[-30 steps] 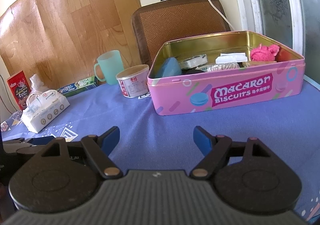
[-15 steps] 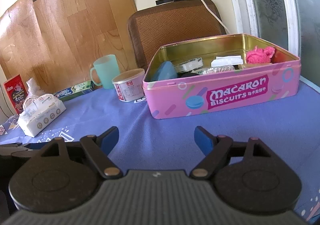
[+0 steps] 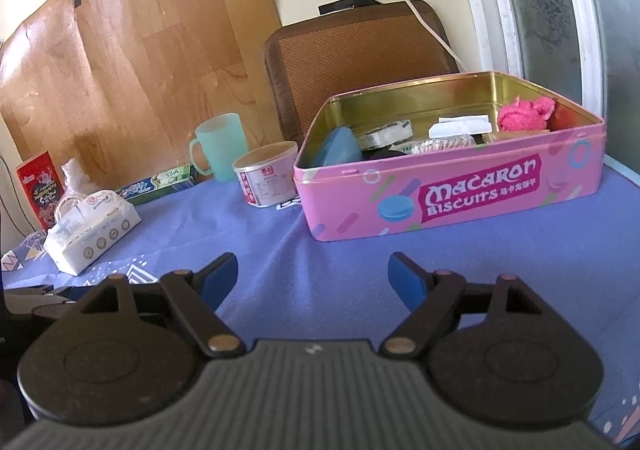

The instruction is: Organize soft objects

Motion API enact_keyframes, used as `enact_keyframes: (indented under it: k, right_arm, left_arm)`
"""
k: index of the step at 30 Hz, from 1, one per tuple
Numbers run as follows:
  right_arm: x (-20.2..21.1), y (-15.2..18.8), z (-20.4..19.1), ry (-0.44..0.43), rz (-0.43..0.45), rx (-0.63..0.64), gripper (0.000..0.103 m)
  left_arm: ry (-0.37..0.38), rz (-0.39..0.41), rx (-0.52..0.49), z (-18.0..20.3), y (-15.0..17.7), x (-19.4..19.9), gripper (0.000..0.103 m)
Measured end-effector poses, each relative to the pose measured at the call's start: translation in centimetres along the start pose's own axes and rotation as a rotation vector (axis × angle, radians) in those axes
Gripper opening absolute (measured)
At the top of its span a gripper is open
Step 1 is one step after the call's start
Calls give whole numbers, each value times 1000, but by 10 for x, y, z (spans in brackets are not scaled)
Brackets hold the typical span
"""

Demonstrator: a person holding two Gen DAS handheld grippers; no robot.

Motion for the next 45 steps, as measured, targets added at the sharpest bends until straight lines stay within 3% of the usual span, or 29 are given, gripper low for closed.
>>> enact_keyframes:
  k: [11,45]
  right_arm:
    - [-1,2,1,-10,-8,7,84]
    - [0,-4,11,-22,3,-11,83]
  left_arm:
    - [-59,16,-28,2,-1,3,103]
    - [2,5,-29,11,-12,10,103]
Point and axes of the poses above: each gripper's, at about its wrist camera, not at the fingertips, and x roughly against the way its jaws point, z to its right, y to its underside, the point moved 4 cm from there along -x, roughly the way its jaws point, and after that the axes turned 10 degrees about -x, right-handed, at the moved point
